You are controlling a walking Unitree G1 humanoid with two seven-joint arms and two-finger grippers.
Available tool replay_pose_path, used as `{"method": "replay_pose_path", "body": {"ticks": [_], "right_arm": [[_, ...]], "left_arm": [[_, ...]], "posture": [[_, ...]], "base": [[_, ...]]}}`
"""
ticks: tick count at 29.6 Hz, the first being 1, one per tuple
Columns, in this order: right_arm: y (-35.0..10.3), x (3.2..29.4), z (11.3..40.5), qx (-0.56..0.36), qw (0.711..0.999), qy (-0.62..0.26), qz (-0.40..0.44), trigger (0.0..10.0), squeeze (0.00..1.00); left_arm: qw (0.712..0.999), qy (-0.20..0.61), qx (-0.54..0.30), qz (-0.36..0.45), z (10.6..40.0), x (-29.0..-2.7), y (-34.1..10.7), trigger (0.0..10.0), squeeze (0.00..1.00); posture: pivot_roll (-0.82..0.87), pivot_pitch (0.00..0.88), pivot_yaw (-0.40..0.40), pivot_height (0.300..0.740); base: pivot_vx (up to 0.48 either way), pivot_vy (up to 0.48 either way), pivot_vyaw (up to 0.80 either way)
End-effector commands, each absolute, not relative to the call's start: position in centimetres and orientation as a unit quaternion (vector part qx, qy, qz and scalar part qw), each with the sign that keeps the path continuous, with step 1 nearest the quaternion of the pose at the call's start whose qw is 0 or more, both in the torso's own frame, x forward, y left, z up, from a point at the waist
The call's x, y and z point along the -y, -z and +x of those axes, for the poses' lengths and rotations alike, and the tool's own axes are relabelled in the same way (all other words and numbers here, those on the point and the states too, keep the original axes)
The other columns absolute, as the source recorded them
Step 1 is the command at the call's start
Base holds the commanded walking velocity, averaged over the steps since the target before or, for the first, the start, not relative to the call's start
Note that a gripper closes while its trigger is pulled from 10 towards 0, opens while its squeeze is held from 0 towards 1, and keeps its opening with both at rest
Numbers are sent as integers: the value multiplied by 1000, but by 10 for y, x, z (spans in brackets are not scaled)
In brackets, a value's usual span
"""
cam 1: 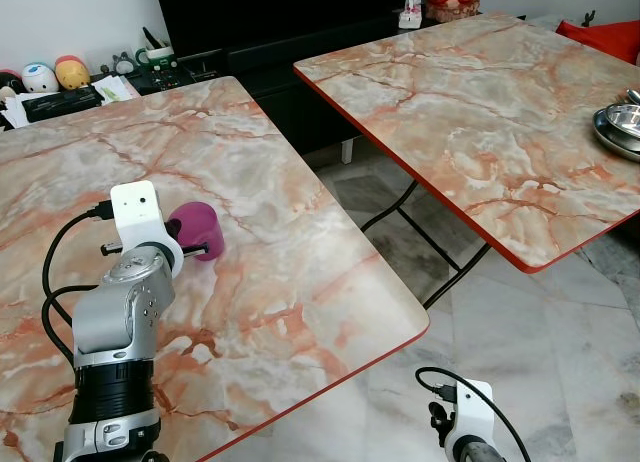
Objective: Setting the table
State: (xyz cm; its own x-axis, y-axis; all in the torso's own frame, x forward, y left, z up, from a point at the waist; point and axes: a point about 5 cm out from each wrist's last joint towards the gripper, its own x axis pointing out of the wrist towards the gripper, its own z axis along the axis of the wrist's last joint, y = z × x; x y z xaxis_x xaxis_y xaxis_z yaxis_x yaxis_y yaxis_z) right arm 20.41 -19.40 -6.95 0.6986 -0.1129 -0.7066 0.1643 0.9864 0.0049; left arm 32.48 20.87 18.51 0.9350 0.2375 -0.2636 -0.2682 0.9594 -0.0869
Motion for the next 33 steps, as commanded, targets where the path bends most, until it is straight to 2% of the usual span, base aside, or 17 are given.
{"method": "replay_pose_path", "body": {"ticks": [1,5,6,7,8,9,15,18,23,33], "right_arm": [[71,194,202,-388,918,74,33,10000,0],[71,194,202,-389,918,75,33,10000,0],[71,194,202,-389,918,75,31,10000,0],[71,195,202,-389,918,76,30,10000,0],[71,195,202,-389,918,76,30,10000,0],[71,195,202,-389,917,79,30,10000,0],[71,196,201,-390,916,88,29,10000,0],[72,197,200,-390,916,95,23,10000,0],[72,199,199,-389,916,98,25,10000,0],[72,199,198,-390,916,94,25,10000,0]], "left_arm": [[984,-125,-104,-71,325,-207,-192,0,0],[990,-101,-41,-89,325,-199,-201,0,0],[994,-73,15,-81,323,-192,-208,0,0],[994,-59,40,-84,320,-188,-209,4863,0],[994,-59,40,-84,320,-188,-209,4863,0],[993,-43,71,-82,316,-183,-208,10000,0],[993,-40,104,-39,304,-179,-183,10000,0],[992,-4,123,6,297,-173,-176,10000,0],[990,-21,137,19,289,-177,-164,10000,0],[988,-21,150,33,292,-173,-159,10000,0]], "posture": [[154,57,7,740],[155,56,4,740],[155,54,3,740],[153,54,2,740],[153,54,2,740],[147,50,2,740],[137,41,-3,740],[139,34,-8,740],[133,18,-15,740],[132,7,-18,740]], "base": [[0,0,0],[0,0,0],[0,0,0],[0,0,0],[0,0,0],[0,0,0],[0,0,0],[0,0,0],[0,0,0],[0,0,0]]}}
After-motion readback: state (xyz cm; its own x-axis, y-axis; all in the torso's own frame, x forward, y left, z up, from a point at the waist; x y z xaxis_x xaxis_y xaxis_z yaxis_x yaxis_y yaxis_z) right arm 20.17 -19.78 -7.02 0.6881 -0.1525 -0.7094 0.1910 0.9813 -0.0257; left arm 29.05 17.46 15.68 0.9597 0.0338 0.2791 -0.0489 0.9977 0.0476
